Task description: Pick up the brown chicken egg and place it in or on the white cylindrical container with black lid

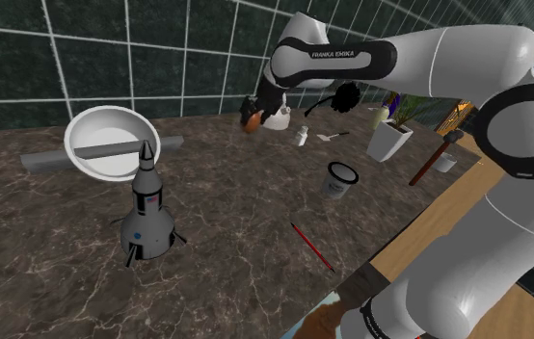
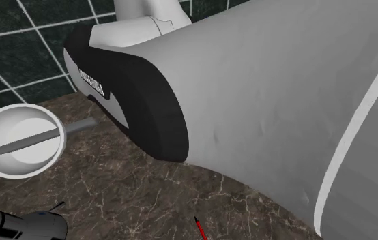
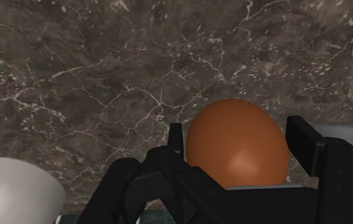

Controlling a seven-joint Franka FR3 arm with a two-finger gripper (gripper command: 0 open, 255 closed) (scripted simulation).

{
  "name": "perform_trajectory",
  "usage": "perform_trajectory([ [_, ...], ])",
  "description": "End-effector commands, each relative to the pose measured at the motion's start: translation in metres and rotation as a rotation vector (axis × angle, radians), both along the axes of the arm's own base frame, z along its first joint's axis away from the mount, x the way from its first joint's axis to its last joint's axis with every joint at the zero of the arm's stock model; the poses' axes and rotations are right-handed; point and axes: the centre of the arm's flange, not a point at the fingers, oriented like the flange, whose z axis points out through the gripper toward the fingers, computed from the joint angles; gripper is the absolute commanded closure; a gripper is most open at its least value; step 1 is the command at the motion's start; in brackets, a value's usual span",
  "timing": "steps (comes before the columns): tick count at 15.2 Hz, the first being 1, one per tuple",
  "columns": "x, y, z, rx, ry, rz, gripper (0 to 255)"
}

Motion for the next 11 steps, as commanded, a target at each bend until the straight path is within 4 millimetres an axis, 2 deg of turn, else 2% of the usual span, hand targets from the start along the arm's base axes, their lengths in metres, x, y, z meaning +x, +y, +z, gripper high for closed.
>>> perform_trajectory([
  [1,-0.01,-0.009,0.004,0.0,0.0,0.0,255],
  [11,-0.103,-0.103,0.005,0.0,0.0,0.0,255],
])
